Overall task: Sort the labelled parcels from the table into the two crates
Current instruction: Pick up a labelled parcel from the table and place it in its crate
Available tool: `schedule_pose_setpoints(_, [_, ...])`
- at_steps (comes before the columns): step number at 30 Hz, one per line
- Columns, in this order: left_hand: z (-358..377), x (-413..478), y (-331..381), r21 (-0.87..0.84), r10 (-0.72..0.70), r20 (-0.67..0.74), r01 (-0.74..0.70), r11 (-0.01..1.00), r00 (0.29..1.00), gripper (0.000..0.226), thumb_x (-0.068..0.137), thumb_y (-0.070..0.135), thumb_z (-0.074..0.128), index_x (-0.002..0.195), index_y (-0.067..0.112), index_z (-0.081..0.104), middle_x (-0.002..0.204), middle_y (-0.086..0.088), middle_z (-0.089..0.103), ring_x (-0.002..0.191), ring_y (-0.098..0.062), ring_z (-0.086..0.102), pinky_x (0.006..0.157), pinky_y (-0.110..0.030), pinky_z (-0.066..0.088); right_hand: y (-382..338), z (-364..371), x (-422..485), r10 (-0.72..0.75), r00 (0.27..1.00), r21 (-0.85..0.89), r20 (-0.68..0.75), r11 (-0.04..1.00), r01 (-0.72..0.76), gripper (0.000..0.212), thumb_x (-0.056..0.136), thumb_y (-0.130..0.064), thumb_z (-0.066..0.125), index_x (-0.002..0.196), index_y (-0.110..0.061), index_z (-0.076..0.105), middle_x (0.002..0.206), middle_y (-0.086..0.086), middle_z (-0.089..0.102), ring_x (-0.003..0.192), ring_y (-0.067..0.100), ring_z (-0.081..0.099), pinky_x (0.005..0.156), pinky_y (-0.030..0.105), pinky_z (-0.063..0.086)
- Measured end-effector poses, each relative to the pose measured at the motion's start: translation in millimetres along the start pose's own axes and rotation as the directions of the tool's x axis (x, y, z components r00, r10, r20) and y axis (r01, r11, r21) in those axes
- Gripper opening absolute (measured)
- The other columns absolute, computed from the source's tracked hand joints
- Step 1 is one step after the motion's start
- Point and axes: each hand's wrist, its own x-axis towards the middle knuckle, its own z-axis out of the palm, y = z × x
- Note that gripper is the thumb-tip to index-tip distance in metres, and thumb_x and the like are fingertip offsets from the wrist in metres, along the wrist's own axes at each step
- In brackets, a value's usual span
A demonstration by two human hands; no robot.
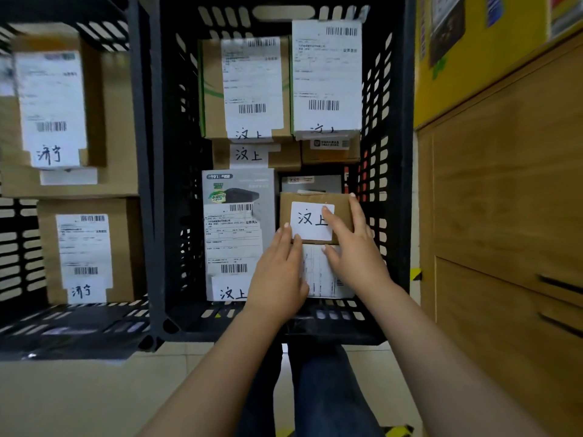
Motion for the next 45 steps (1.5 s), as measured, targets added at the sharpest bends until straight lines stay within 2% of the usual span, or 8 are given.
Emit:
schedule_pose_setpoints(4, [-3,1,0,-0.002,-0.016,0.015,0.016,1.0,1.0,0.074,0.094,0.029,0.052,0.154,0.012,0.011,0.162,-0.007,-0.006,0.149,-0.018,-0.001,0.118,-0.027,0.008,-3,-5,0,0.023,1.0,-0.044,0.015,0.999,-0.023,0.066,0.096,-0.021,0.058,0.151,-0.036,0.025,0.161,-0.008,-0.018,0.144,0.023,0.011,0.106,0.041,0.038])
schedule_pose_setpoints(8, [-25,0,3,-0.047,-0.013,-0.016,0.012,0.999,1.0,0.067,0.093,0.024,0.054,0.151,0.014,0.024,0.159,-0.005,0.019,0.145,-0.018,0.018,0.115,-0.029,0.018,-18,-24,0,0.047,0.998,-0.053,0.041,0.998,-0.045,0.068,0.094,-0.015,0.058,0.152,-0.03,0.025,0.163,0.0,0.001,0.147,0.023,0.005,0.114,0.044,0.028])
schedule_pose_setpoints(12, [-65,-6,12,-0.053,-0.007,-0.145,-0.001,0.999,0.989,0.053,0.09,0.022,0.055,0.14,0.015,0.042,0.141,-0.003,0.044,0.127,-0.02,0.04,0.104,-0.03,0.032,-46,-59,-9,-0.033,0.999,-0.062,0.031,0.997,0.035,0.069,0.093,-0.016,0.059,0.152,-0.024,0.025,0.159,0.003,0.019,0.144,0.024,0.016,0.115,0.038,0.023])
schedule_pose_setpoints(16, [-113,-23,26,-0.073,0.003,-0.292,-0.026,0.997,0.956,0.047,0.088,0.021,0.058,0.134,0.018,0.048,0.131,-0.001,0.05,0.118,-0.021,0.046,0.097,-0.034,0.041,-82,-100,-26,-0.164,0.986,-0.125,-0.036,0.979,0.159,0.058,0.093,-0.017,0.06,0.146,-0.023,0.037,0.142,0.001,0.039,0.131,0.021,0.034,0.105,0.032,0.034])
schedule_pose_setpoints(21, [-185,-62,43,-0.102,0.028,-0.569,-0.104,0.989,0.822,0.044,0.083,0.017,0.065,0.127,0.016,0.057,0.117,-0.001,0.058,0.107,-0.021,0.054,0.089,-0.033,0.046,-146,-166,-53,-0.362,0.918,-0.154,-0.162,0.928,0.339,0.05,0.09,-0.015,0.061,0.137,-0.023,0.047,0.131,-0.002,0.045,0.125,0.017,0.038,0.1,0.031,0.039])
schedule_pose_setpoints(27, [-266,-131,47,-0.158,-0.085,-0.768,-0.059,0.986,0.634,0.045,0.084,0.023,0.066,0.127,0.019,0.056,0.12,0.001,0.057,0.111,-0.018,0.051,0.094,-0.037,0.045,-232,-226,-92,-0.531,0.818,-0.171,-0.219,0.847,0.504,0.047,0.089,-0.018,0.064,0.133,-0.023,0.05,0.129,-0.003,0.046,0.123,0.016,0.042,0.096,0.029,0.041])
schedule_pose_setpoints(35, [-326,-247,15,-0.247,-0.253,-0.86,0.072,0.966,0.444,0.041,0.08,0.028,0.069,0.12,0.024,0.059,0.116,0.002,0.053,0.109,-0.02,0.049,0.094,-0.038,0.042,-341,-249,-161,-0.762,0.613,-0.271,-0.211,0.648,0.712,0.039,0.09,-0.02,0.065,0.128,-0.022,0.055,0.126,-0.004,0.048,0.118,0.015,0.047,0.096,0.028,0.044])
schedule_pose_setpoints(45, [-275,-413,-28,-0.441,-0.471,-0.869,0.191,0.877,0.151,0.048,0.083,0.028,0.066,0.13,0.029,0.053,0.118,0.008,0.05,0.114,-0.015,0.044,0.098,-0.033,0.035,-425,-163,-282,-0.926,0.375,-0.3,-0.048,0.371,0.879,0.047,0.086,-0.016,0.065,0.131,-0.021,0.054,0.126,-0.003,0.051,0.119,0.017,0.046,0.1,0.03,0.041])
